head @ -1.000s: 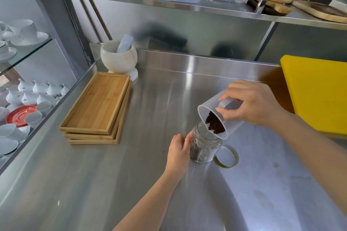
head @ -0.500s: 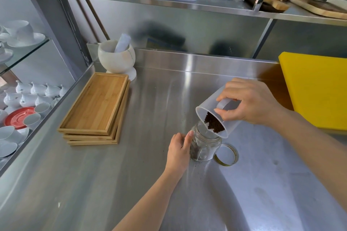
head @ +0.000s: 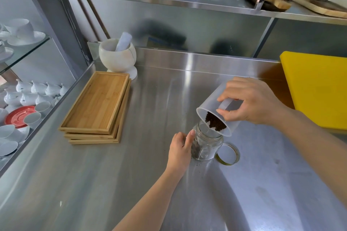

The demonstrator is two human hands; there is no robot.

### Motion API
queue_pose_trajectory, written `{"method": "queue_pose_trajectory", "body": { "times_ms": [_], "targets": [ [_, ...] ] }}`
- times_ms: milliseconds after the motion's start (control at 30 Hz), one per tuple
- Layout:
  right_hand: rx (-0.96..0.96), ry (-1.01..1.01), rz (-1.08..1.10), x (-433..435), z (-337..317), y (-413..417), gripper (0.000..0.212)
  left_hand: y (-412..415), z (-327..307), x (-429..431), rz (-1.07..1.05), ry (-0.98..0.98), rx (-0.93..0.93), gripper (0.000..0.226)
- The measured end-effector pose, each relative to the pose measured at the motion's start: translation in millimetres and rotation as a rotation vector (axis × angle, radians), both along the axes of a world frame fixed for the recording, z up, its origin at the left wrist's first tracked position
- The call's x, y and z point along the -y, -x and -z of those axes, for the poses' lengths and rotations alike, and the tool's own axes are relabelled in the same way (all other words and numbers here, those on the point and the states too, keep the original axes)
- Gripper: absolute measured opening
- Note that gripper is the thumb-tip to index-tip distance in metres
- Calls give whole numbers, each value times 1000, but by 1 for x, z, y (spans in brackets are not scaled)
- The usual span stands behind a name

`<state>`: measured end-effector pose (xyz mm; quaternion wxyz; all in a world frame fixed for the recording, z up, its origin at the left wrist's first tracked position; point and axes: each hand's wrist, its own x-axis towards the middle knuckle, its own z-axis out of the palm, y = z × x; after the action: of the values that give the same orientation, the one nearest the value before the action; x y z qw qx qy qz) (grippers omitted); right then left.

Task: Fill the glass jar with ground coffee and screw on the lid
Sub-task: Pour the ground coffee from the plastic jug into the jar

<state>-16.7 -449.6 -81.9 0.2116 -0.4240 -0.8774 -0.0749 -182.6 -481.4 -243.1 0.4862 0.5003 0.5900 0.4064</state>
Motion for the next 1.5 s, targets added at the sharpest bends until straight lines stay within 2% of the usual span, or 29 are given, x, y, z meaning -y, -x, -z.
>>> {"method": "queue_pose_trajectory", "body": {
  "times_ms": [833, 1500],
  "targets": [
    [27, -33, -51, 0, 2, -2, 38, 0, -1, 2, 6, 3, 15, 41],
    [-37, -66, -78, -1, 11, -8, 37, -1, 3, 0, -5, 5, 0, 42]
  ]
}}
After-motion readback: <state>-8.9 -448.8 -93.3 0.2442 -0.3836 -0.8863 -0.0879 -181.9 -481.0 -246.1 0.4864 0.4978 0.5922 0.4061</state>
